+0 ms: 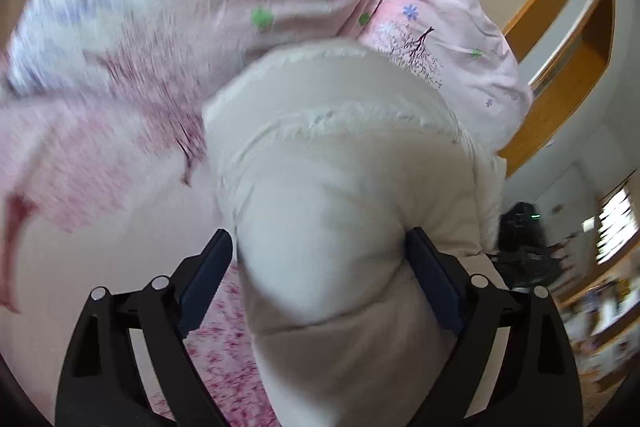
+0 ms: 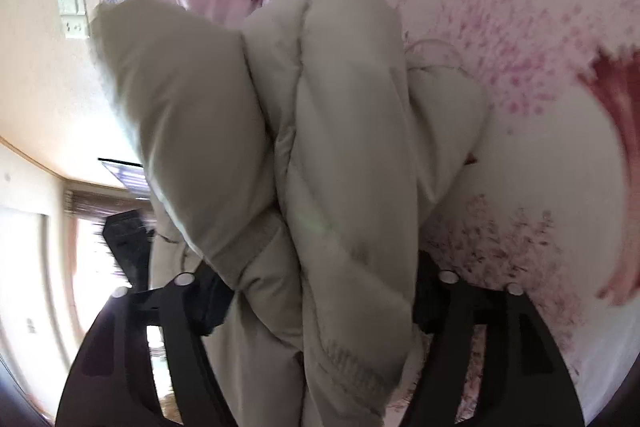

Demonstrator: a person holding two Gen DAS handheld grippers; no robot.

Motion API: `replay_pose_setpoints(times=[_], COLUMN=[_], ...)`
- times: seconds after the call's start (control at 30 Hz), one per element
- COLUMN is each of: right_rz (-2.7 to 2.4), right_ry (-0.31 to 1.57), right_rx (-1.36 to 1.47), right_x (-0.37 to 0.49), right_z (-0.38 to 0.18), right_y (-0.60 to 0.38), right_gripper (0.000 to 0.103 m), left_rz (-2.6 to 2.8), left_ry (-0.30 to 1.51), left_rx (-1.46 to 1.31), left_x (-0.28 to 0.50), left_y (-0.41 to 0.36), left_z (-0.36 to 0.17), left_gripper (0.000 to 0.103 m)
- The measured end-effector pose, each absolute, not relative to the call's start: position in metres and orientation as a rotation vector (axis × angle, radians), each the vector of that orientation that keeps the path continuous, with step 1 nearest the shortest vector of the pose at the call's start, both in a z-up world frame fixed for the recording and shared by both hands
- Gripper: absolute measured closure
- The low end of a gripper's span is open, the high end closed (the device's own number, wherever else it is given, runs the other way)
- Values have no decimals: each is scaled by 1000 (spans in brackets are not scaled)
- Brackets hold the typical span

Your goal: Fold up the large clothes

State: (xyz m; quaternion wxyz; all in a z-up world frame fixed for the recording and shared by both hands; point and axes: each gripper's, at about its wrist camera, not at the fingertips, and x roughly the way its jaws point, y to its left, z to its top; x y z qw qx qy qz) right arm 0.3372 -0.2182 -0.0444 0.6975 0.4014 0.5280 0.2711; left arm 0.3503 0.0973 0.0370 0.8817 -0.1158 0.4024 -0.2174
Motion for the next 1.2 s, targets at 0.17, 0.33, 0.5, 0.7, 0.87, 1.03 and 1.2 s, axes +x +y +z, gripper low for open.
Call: replay_pose_setpoints(times=[0.17,0.33,0.5,0.7,0.87,1.03,1.2], right_rz=[378,315,385,362,366,382,320], right_ry=[940,612,658,833,896,728,723], right_rx=[574,336,110,123,132,224,166], right_x=[293,223,204,214,225,257,314], right_z=[27,82,63,20,25,90,105], right_y=[-256,-231,-172,-181,-182,-198,-186], right_gripper=[27,59,80,83,82,82,82], left_rz=[-394,-465,-499,-526,-512,-510,-499], left_ry=[651,607,668,717,733,742,731], left_rx=[-50,23,121,183,222,203,228], left_x=[298,262,254,244,242,247,246], left_y=[76,37,-6,-28,-39,-35,-39], left_z=[86,103,84,60,42,40,38], left_gripper=[10,8,8,8,4,3,2])
